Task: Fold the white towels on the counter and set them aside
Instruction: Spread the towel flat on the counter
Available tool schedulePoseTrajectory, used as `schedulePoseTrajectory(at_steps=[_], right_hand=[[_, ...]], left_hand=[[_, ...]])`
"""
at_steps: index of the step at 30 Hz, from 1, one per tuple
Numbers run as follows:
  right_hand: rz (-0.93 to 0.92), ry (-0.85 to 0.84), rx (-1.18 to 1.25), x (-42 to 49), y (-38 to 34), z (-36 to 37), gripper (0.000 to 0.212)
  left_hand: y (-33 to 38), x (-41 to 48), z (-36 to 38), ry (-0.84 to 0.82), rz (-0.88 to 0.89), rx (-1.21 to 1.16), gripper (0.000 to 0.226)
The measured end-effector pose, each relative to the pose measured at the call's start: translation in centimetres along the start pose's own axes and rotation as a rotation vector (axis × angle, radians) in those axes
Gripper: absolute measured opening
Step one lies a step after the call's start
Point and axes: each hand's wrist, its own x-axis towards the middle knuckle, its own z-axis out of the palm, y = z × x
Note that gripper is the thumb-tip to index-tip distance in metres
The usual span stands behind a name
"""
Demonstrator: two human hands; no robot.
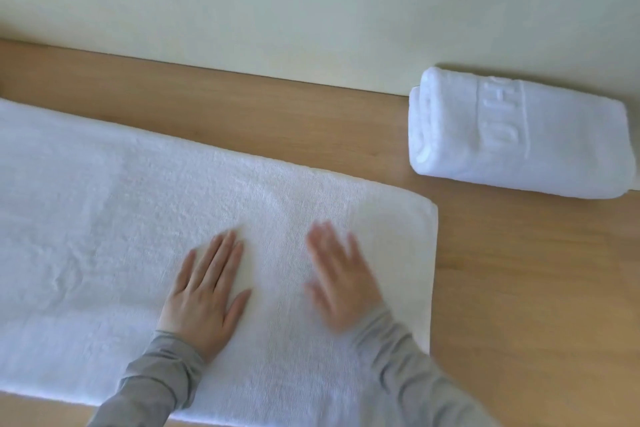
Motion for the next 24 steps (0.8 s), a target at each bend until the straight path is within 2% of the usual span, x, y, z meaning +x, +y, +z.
schedulePoseTrajectory(at_steps=[2, 4, 9, 12, 14, 17, 19, 24], right_hand=[[-0.119, -0.074, -0.038, -3.0, -2.5, 1.6, 0.063], [-0.093, -0.119, -0.081, -6.2, -1.9, 2.1, 0.06], [0.258, -0.121, -0.089, -11.8, 3.4, 0.2, 0.06], [0.406, -0.058, -0.051, -12.1, 2.6, -0.4, 0.065], [0.3, -0.028, -0.055, -11.5, 0.4, 0.4, 0.066], [0.055, -0.156, -0.128, -12.1, -2.0, 2.2, 0.067], [0.075, -0.206, -0.124, -13.0, -0.9, 2.1, 0.066], [0.263, -0.276, -0.056, -14.6, 3.2, -1.4, 0.066]], left_hand=[[0.0, -0.1, 0.0, -0.001, -0.004, 0.002, 0.066], [-0.1, -0.1, 0.0, -0.003, -0.008, 0.003, 0.065], [0.1, -0.1, -0.1, -0.005, -0.019, 0.005, 0.065], [0.1, -0.1, -0.2, -0.009, -0.021, 0.004, 0.065], [0.1, -0.1, -0.2, -0.019, -0.025, 0.005, 0.066], [0.1, -0.1, -0.3, -0.025, -0.025, -0.007, 0.066], [0.1, -0.2, -0.3, -0.035, -0.022, -0.006, 0.066], [0.2, -0.2, -1.2, -0.055, -0.022, -0.028, 0.069]])
